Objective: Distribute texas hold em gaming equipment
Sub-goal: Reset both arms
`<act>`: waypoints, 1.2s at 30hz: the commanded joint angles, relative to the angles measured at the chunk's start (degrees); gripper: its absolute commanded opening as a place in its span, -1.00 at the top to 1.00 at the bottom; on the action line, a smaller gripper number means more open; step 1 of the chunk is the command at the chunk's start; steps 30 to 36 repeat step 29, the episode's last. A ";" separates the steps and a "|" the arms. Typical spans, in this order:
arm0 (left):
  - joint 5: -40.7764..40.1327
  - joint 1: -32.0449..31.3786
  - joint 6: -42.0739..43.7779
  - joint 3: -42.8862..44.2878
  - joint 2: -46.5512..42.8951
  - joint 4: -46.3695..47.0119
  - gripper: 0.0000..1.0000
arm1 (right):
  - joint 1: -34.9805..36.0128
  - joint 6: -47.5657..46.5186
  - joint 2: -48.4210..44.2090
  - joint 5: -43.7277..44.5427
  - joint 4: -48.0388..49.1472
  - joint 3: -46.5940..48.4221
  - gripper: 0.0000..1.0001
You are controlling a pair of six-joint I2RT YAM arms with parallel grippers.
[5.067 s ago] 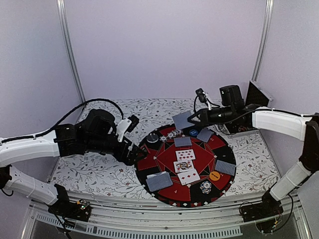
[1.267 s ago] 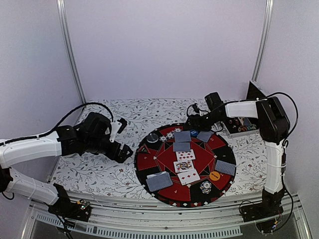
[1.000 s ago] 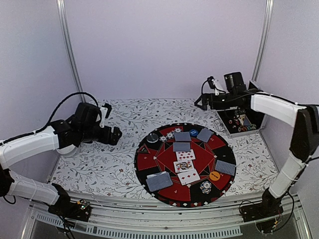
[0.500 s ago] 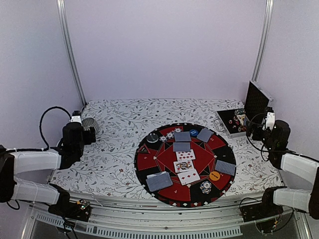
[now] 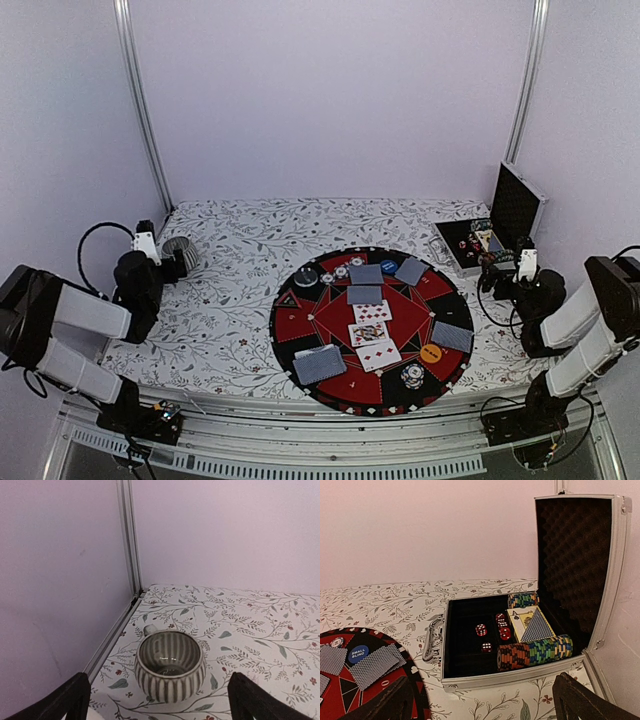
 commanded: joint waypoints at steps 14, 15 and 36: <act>9.56 4.84 6.33 -11.06 13.94 41.95 -0.96 | -0.69 -3.40 1.52 -7.20 -0.02 5.79 -0.98; 10.01 4.42 6.00 -9.47 11.19 34.07 -0.96 | -0.74 -3.37 1.49 -6.68 0.01 5.79 -0.98; 8.06 6.31 3.55 -1.94 11.41 21.03 -0.96 | -0.77 -1.94 1.57 -3.00 -1.39 6.49 -0.98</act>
